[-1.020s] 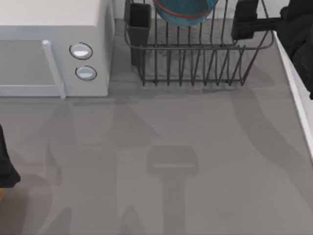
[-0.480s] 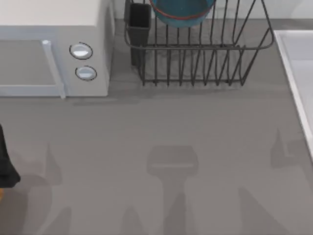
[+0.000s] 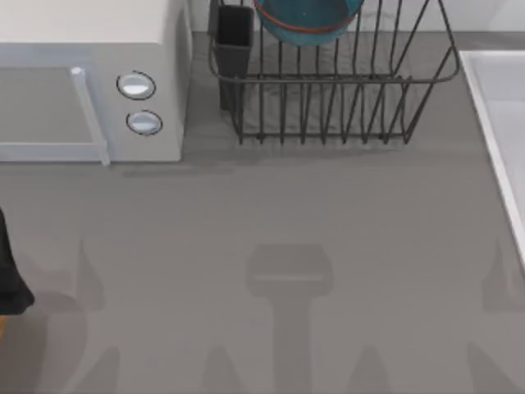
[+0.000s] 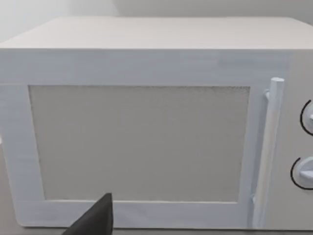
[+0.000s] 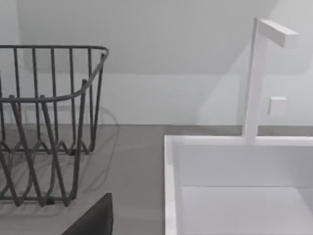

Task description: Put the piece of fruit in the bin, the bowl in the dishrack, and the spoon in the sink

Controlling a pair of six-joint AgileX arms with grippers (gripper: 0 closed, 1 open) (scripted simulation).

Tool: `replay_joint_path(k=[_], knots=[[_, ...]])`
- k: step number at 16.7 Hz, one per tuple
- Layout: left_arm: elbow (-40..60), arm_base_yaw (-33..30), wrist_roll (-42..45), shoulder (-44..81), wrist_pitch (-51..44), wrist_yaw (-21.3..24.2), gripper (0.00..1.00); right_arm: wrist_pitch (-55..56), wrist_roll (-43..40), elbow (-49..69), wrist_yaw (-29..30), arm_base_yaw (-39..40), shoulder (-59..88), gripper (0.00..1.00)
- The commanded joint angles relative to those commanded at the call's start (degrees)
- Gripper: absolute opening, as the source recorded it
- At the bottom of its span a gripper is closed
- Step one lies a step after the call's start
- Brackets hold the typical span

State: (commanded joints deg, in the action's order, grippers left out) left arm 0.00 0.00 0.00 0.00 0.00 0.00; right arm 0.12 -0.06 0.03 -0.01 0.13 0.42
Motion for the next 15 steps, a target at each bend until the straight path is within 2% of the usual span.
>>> replay_joint_path(k=[8,11,15], knots=[[0.0,0.0,0.0,0.0,0.0,0.0,1.00,-2.0,-1.5,1.8,0.0,-0.3,1.8,1.00],[0.0,0.0,0.0,0.0,0.0,0.0,1.00,-8.9,-6.5,7.4,-0.1,-1.5,9.2,1.00],[0.0,0.0,0.0,0.0,0.0,0.0,1.00,-23.3,-16.6,17.9,0.1,-4.1,26.8,1.00]])
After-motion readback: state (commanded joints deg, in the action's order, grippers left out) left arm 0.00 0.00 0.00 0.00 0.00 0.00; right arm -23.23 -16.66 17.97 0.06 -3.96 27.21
